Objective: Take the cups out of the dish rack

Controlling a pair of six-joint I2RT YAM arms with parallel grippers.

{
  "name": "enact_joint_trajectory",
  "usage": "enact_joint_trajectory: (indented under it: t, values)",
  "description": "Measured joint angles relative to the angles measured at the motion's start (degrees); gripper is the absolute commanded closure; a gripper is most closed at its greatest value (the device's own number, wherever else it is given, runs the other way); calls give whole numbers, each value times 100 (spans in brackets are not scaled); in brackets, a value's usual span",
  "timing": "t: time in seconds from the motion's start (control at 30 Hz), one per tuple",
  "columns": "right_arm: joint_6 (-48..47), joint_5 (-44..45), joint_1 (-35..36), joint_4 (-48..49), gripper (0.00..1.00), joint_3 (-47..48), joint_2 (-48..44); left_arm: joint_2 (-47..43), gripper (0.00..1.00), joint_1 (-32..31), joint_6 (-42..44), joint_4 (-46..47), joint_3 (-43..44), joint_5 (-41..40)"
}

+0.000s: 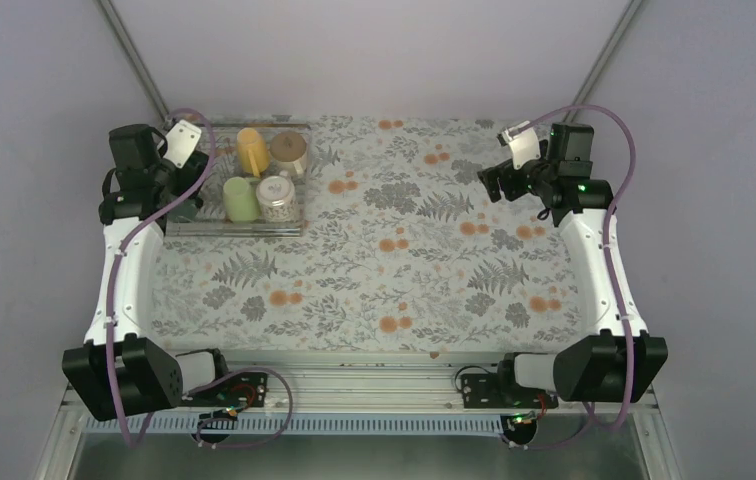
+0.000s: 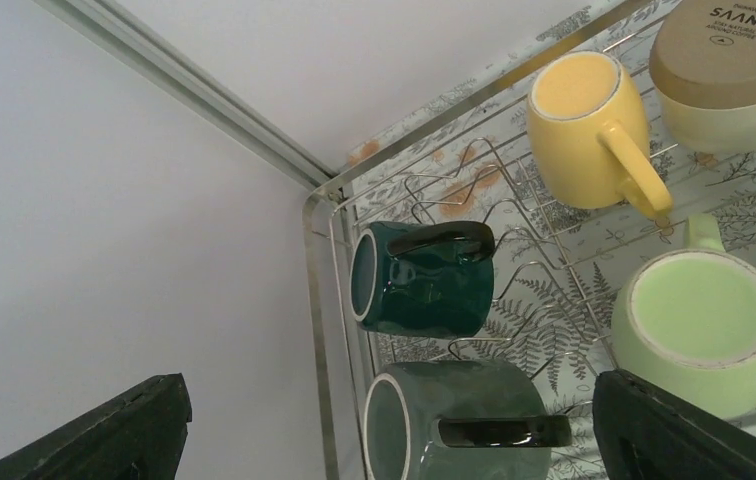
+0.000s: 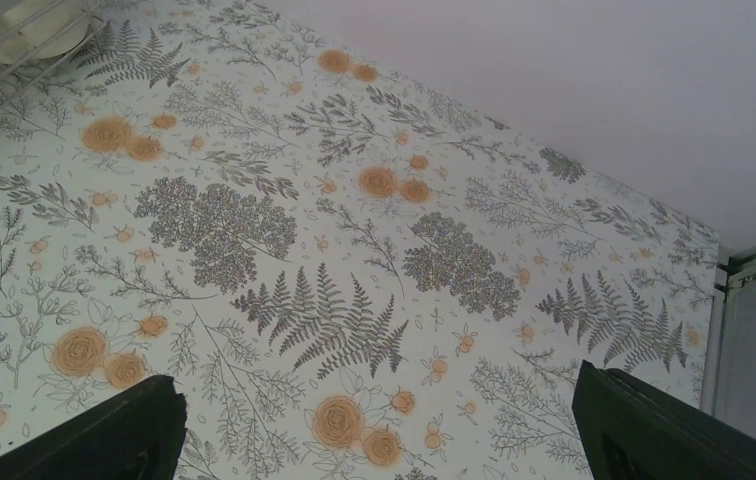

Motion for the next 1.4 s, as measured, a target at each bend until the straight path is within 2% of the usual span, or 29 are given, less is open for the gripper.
enact_joint_trajectory:
  t: [0.23, 0.5, 0.57, 0.77, 0.83, 1.07, 1.4]
  values:
    - [-9, -15, 0, 4, 0, -4, 92, -39, 0, 13, 332, 39, -24, 22]
    - [-293, -402, 0, -382, 0, -4, 315, -42, 0, 68, 1875, -385, -52, 496]
    - [-382, -503, 0, -503, 0, -4, 350, 122, 0, 103, 2253, -688, 175, 638]
    - [-588, -721, 4, -745, 0, 0, 374, 1281, 0, 179, 3567, -1906, 1742, 1054]
    - [-634, -763, 7, -780, 0, 0, 374, 1491, 0, 195, 4009, -2129, 1969, 1204]
    - [-774, -800, 7, -782, 0, -28, 374, 1637, 5, 223, 5434, -2577, 1934, 1558]
    - [-916, -772, 7, -728, 0, -446, 372, 2339, 5, 267, 6002, -2057, 1491, 1327]
